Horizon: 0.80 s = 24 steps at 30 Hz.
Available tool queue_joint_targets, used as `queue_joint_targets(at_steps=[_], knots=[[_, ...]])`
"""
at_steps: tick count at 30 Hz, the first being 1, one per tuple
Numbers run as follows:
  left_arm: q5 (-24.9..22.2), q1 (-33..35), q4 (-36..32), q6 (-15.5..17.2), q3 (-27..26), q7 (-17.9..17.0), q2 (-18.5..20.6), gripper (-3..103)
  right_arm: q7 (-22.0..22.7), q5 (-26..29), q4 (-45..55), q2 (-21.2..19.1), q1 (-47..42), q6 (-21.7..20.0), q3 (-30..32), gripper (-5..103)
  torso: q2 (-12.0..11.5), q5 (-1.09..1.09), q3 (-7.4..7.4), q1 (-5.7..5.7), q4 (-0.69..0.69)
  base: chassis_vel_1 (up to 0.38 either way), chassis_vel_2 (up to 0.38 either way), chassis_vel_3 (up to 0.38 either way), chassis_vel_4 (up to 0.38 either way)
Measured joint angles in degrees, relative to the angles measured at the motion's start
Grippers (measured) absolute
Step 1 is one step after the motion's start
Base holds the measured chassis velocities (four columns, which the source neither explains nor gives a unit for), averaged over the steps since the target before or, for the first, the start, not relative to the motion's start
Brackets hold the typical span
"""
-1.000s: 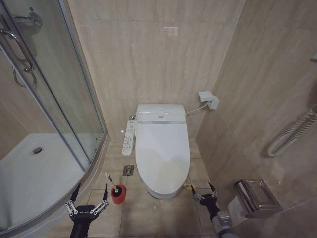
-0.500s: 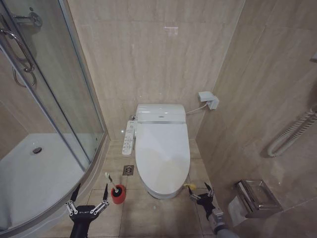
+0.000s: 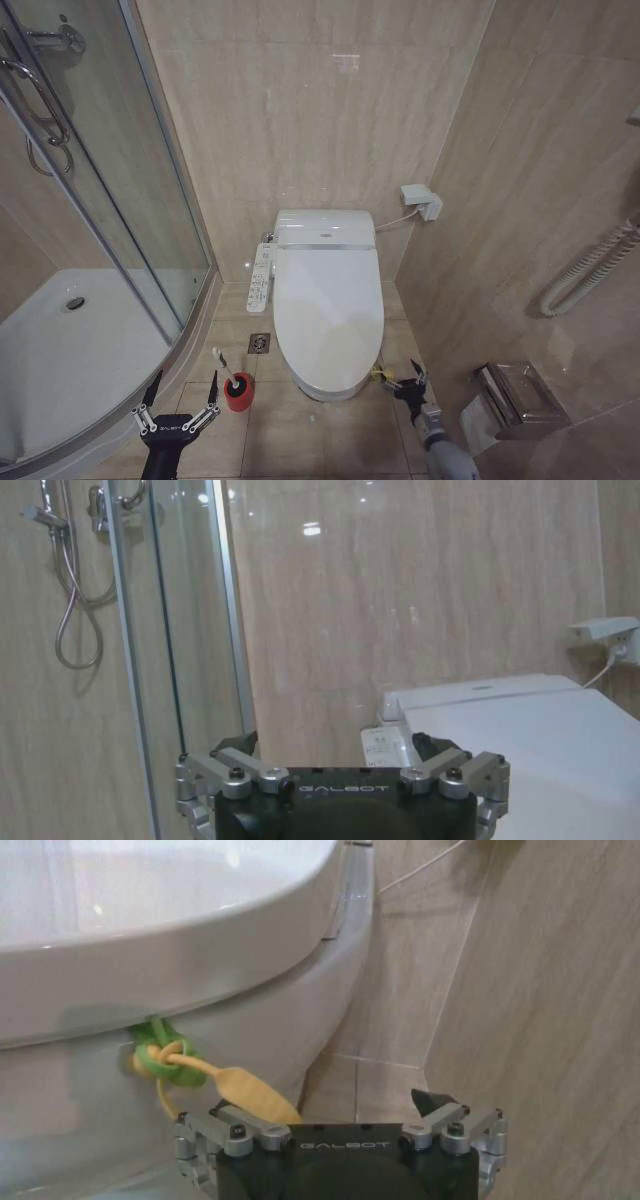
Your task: Open the toilet lid, clean the toilet bowl with a toilet brush, close the toilet lid, and flush.
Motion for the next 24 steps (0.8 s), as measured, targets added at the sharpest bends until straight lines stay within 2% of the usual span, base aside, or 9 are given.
queue_joint_targets(at_steps=[8, 9, 15, 16, 22, 23, 24], knots=[[0.0, 0.0, 0.0, 0.0, 0.0, 0.0, 0.0, 100, -0.53, 0.33, -0.23, -0.23, 0.37, 0.32, 0.66, 102, 0.0, 0.0, 0.0, 0.0, 0.0, 0.0, 0.0, 0.0, 0.0], [0.0, 0.01, 0.0, 0.0, 0.0, 0.0, 0.0, 100, -0.78, 0.33, -0.22, -0.35, 0.28, 0.45, 0.78, 78, 0.0, 0.0, 0.0, 0.0, 0.0, 0.0, 0.0, 0.0, 0.0], [0.0, 0.01, 0.0, 0.0, 0.0, 0.0, 0.0, 100, -1.21, 0.88, 1.11, -1.16, -0.37, 0.56, 0.99, 78, 0.0, 0.0, 0.0, 0.0, 0.0, 0.0, 0.0, 0.0, 0.0], [0.0, 0.0, 0.0, 0.0, 0.0, 0.0, 0.0, 100, -1.27, 1.29, 1.91, -1.48, -0.72, 0.57, 1.01, 51, 0.0, 0.0, 0.0, 0.0, 0.0, 0.0, 0.0, 0.0, 0.0], [0.0, 0.01, 0.0, 0.0, 0.0, 0.0, 0.0, 100, -1.62, 3.98, 7.22, -2.74, -3.01, 0.28, 1.45, 51, 0.0, 0.0, 0.0, 0.0, 0.0, 0.0, 0.0, 0.0, 0.0], [0.0, 0.0, 0.0, 0.0, 0.0, 0.0, 0.0, 100, -1.64, 4.33, 8.02, -2.84, -3.34, 0.2, 1.51, 24, 0.0, 0.0, 0.0, 0.0, 0.0, 0.0, 0.0, 0.0, 0.0], [0.0, 0.0, 0.0, 0.0, 0.0, 0.0, 0.0, 100, -1.64, 4.33, 8.02, -2.84, -3.34, 0.2, 1.51, 24, 0.0, 0.0, 0.0, 0.0, 0.0, 0.0, 0.0, 0.0, 0.0]])
